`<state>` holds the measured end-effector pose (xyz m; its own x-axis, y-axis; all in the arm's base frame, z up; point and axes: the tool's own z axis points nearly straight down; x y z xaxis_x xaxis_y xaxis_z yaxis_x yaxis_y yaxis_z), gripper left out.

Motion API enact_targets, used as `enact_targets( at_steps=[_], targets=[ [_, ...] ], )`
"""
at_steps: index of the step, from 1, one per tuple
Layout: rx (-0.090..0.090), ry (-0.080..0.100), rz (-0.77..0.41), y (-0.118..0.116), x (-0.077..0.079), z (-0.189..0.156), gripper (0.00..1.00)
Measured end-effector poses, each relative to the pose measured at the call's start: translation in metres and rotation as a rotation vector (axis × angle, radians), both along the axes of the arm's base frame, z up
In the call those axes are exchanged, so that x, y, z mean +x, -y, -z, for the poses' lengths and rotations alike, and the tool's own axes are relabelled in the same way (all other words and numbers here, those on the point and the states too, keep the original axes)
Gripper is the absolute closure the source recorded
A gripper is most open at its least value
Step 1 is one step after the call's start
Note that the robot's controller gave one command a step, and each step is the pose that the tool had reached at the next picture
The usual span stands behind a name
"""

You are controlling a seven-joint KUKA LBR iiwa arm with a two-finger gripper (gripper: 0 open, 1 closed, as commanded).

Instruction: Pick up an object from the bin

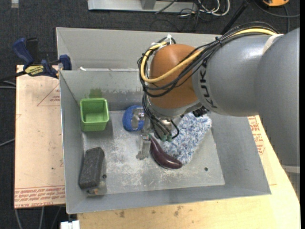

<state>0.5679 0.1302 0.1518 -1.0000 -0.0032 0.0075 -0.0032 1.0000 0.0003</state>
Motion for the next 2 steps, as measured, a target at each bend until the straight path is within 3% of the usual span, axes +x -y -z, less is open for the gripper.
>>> enact_targets(
  at_steps=[1, 2],
  targets=[
    [0.001, 0.008, 0.003, 0.001, 0.002, -0.004, 0.0],
    [0.002, 0.012, -0.061, 0.032, 0.049, 0.007, 0.0]
  ],
)
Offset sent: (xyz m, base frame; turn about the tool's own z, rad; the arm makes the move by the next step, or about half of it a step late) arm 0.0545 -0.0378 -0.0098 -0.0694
